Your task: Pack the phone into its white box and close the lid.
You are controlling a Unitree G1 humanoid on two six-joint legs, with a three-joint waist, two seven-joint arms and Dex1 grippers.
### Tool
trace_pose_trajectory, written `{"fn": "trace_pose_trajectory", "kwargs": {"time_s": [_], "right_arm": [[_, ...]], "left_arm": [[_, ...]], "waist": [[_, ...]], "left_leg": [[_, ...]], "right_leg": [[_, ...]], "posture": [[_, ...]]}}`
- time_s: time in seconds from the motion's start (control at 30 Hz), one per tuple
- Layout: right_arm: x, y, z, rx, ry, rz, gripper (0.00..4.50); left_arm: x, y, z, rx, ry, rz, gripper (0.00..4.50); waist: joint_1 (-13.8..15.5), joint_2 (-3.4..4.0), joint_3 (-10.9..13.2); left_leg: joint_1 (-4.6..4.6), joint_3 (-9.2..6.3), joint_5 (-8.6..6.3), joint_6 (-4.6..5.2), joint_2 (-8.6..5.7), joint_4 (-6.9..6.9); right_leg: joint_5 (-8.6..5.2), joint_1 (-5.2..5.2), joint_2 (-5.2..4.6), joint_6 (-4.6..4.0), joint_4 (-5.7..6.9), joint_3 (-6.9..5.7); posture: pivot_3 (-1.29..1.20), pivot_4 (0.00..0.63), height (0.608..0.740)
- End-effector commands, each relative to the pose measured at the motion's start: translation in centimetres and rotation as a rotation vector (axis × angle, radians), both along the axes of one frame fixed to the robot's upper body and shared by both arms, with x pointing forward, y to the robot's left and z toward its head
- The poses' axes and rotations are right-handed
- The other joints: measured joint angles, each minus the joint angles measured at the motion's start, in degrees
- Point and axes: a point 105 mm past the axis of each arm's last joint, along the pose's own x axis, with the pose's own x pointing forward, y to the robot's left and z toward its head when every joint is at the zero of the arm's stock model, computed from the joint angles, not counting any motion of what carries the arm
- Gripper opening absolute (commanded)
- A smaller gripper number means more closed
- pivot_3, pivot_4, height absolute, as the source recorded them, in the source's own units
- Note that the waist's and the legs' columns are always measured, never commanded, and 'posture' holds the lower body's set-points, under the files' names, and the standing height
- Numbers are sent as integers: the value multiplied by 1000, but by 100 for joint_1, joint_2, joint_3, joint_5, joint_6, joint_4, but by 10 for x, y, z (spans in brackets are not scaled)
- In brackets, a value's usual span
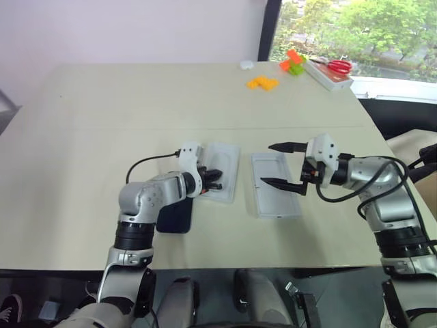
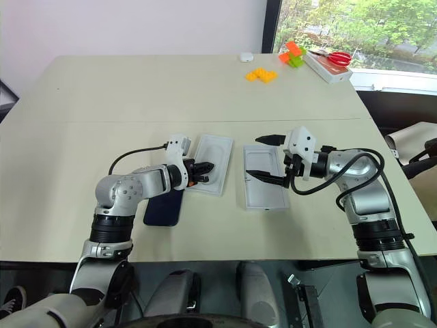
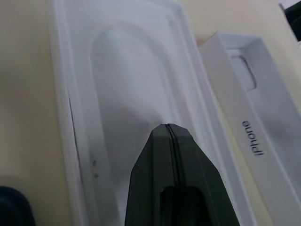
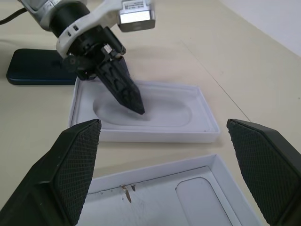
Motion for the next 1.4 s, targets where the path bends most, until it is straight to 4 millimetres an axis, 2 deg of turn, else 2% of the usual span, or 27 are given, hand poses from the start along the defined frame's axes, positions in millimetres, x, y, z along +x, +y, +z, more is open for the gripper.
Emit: {"fn": "trace_pose_trajectory", "kwargs": {"time_s": [0.03, 0.27, 0.57, 0.7, 0.9, 1.17, 1.27, 1.4], "right_arm": [[-1, -1, 11, 5, -56, -4, 4500], [2, 0, 12, 8, -65, -8, 4500], [2, 2, 13, 9, -76, -6, 4500], [2, 1, 12, 6, -77, -10, 4500], [3, 1, 13, 8, -79, -13, 4500], [4, 2, 15, 18, -82, -13, 4500], [4, 1, 16, 26, -75, -16, 4500], [4, 2, 17, 31, -75, -12, 4500]], "left_arm": [[1, -3, 1, 29, -11, -3, 19], [7, 0, -1, 69, 20, 9, 19], [-7, -15, -9, 83, 84, -39, 19], [4, 3, -17, 120, 92, 78, 19], [3, 7, -23, 190, 82, 68, 19], [13, -2, 24, 20, -61, 76, 19], [9, 4, 51, -49, -118, 38, 19], [-1, 19, 77, -104, -166, -15, 19]], "waist": [[0, 0, 0], [-4, 0, 0], [5, 0, 0], [4, 0, 0], [-21, 1, -1], [-12, 0, 0], [-11, -1, 1], [-13, -1, 1]], "left_leg": [[2, 1, 0, 0, -1, 0], [2, 2, 0, 0, -2, 2], [2, 2, 0, 0, -2, 2], [5, 1, 0, 0, -2, 2], [23, 4, 0, 0, -2, 1], [26, 2, 0, 0, 1, 1], [19, 2, 0, 0, 1, 1], [5, 0, 0, 0, 3, 0]], "right_leg": [[0, 2, -1, 0, 1, 0], [0, 2, -2, 0, 1, 0], [0, 3, -3, 1, 0, 0], [0, 6, -3, 1, 1, 0], [-4, 25, 5, 7, 1, 1], [-1, 25, 2, 2, 0, 1], [-1, 19, 2, 2, 0, 0], [-1, 6, 0, 2, -1, -1]], "posture": [[0, 150, 740], [0, 150, 740], [0, 150, 740], [0, 150, 740], [0, 150, 740], [0, 150, 740], [0, 150, 740], [0, 150, 740]]}}
